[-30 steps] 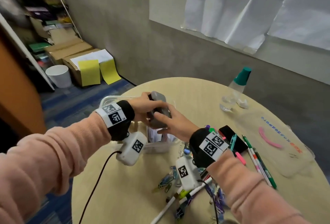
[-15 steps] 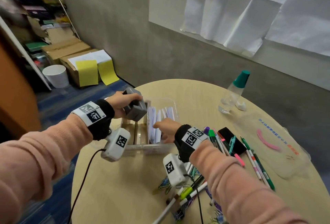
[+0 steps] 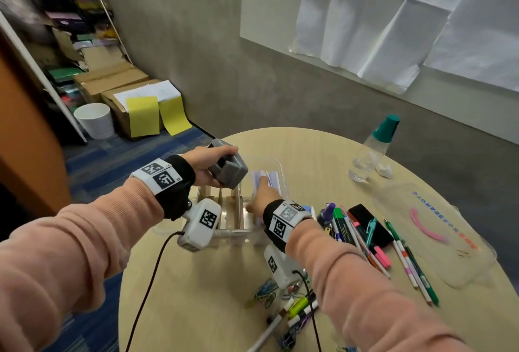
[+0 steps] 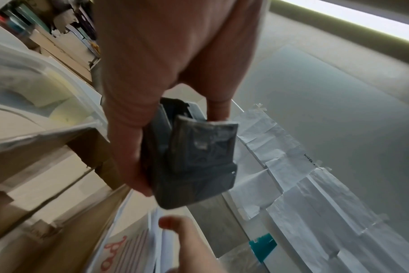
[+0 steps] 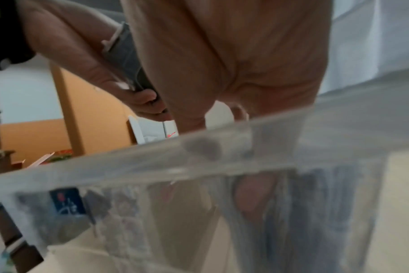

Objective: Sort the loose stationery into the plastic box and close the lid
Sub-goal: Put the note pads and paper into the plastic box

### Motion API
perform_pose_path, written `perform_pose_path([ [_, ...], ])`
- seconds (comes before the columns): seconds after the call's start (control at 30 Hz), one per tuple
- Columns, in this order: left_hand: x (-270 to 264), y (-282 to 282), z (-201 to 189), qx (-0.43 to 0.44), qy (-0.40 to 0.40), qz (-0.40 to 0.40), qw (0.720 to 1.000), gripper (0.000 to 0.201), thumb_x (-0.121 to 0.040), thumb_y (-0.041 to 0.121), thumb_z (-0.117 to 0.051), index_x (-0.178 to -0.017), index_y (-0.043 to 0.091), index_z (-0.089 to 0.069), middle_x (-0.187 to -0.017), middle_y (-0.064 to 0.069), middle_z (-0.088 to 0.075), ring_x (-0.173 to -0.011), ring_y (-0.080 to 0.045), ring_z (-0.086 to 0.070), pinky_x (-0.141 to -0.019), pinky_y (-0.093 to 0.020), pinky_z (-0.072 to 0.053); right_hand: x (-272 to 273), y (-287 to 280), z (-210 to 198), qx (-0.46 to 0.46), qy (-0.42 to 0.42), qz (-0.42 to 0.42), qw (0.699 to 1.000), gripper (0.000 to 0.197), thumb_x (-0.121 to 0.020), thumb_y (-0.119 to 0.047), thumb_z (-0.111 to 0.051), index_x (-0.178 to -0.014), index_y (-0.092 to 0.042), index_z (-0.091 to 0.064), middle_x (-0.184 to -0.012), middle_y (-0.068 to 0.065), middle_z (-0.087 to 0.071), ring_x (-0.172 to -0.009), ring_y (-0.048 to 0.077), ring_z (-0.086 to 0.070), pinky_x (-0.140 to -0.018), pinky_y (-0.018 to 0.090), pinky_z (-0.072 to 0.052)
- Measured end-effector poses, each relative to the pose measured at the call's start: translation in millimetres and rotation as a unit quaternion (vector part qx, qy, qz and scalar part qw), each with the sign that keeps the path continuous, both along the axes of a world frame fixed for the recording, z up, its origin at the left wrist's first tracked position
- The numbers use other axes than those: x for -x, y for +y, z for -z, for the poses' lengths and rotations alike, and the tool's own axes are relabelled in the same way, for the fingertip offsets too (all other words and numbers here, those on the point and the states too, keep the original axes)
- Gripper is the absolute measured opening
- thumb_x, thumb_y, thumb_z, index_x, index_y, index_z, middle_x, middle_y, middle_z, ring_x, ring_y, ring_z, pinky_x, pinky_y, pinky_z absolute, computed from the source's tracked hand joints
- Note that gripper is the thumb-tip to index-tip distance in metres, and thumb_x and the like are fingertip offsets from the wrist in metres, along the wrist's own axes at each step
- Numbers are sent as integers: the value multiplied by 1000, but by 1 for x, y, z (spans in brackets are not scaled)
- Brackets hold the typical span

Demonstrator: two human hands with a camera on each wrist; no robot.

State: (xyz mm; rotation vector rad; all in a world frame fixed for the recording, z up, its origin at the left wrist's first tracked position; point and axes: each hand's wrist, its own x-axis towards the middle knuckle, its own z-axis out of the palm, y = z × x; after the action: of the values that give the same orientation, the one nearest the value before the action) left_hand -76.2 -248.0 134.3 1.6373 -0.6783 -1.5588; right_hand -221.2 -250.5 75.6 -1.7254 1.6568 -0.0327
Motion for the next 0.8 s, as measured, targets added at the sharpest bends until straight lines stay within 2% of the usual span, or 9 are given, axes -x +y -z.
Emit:
perform_pose_path([
  [0.13, 5, -4, 1, 6, 2, -7, 1000, 58, -84, 23, -65, -132, 18, -33, -109, -17, -53, -91, -30, -57, -63, -46, -51, 7, -1, -1, 49, 77, -60, 994, 35, -94, -5, -43, -128, -8, -46, -121, 18, -56, -106, 31, -58, -87, 34, -48],
  [0.23, 12, -7, 3, 3, 10, -12, 1000, 51, -84, 22, -66, -120, 29, -31, -99, -12, -48, -86, -30, -55, -59, -47, -50, 8, -1, 3, 30, 71, -47, 996, 35, -94, -7, -46, -128, -3, -50, -129, 17, -54, -112, 29, -58, -90, 33, -50],
  [0.3, 20, -9, 3, -9, 27, -1, 1000, 44, -83, 24, -67, -114, 26, -35, -101, -14, -51, -83, -29, -57, -56, -46, -50, 8, 0, 2, 23, 50, -36, 998, 31, -92, -11, -52, -121, -4, -58, -122, 15, -61, -105, 27, -62, -87, 32, -52],
  [0.37, 28, -13, 4, -19, 17, 11, 1000, 49, -82, 27, -68, -120, 25, -37, -102, -15, -53, -83, -29, -58, -55, -44, -51, 10, -1, 1, 28, 51, -24, 998, 24, -91, -12, -54, -112, -4, -62, -114, 14, -64, -100, 27, -64, -87, 34, -53],
  [0.47, 41, -22, 7, -1, -111, 41, 993, 66, -78, 30, -72, -130, 27, -31, -107, -11, -50, -79, -25, -56, -51, -38, -51, 15, 3, 1, 60, 75, -8, 995, 28, -92, -8, -50, -119, -5, -53, -120, 17, -59, -105, 32, -60, -87, 35, -48],
  [0.53, 47, -28, 8, 22, -229, 82, 970, 69, -76, 34, -72, -130, 24, -31, -102, -7, -50, -71, -20, -55, -45, -30, -47, 19, 6, 3, 91, 87, -13, 992, 35, -93, -5, -45, -128, -6, -46, -126, 18, -54, -109, 33, -57, -88, 36, -46],
  [0.6, 52, -33, 7, 32, -318, 131, 938, 70, -75, 40, -72, -129, 19, -33, -94, -3, -51, -68, -17, -54, -46, -25, -42, 23, 9, 2, 112, 83, -19, 990, 30, -94, -4, -41, -123, -6, -49, -121, 18, -56, -104, 33, -58, -80, 36, -45],
  [0.73, 63, -40, 12, 28, -381, 176, 907, 70, -75, 45, -71, -128, 14, -38, -102, -8, -52, -71, -17, -54, -52, -25, -43, 32, 12, -5, 144, 91, -33, 985, 21, -94, -4, -40, -107, -5, -57, -106, 15, -61, -85, 28, -56, -67, 31, -40],
  [0.8, 66, -42, 14, 22, -373, 182, 910, 70, -75, 42, -72, -128, 12, -37, -104, -11, -54, -68, -18, -56, -49, -25, -46, 37, 13, -6, 152, 97, -35, 983, 23, -94, -5, -40, -109, -5, -57, -106, 15, -61, -89, 29, -59, -68, 32, -41],
])
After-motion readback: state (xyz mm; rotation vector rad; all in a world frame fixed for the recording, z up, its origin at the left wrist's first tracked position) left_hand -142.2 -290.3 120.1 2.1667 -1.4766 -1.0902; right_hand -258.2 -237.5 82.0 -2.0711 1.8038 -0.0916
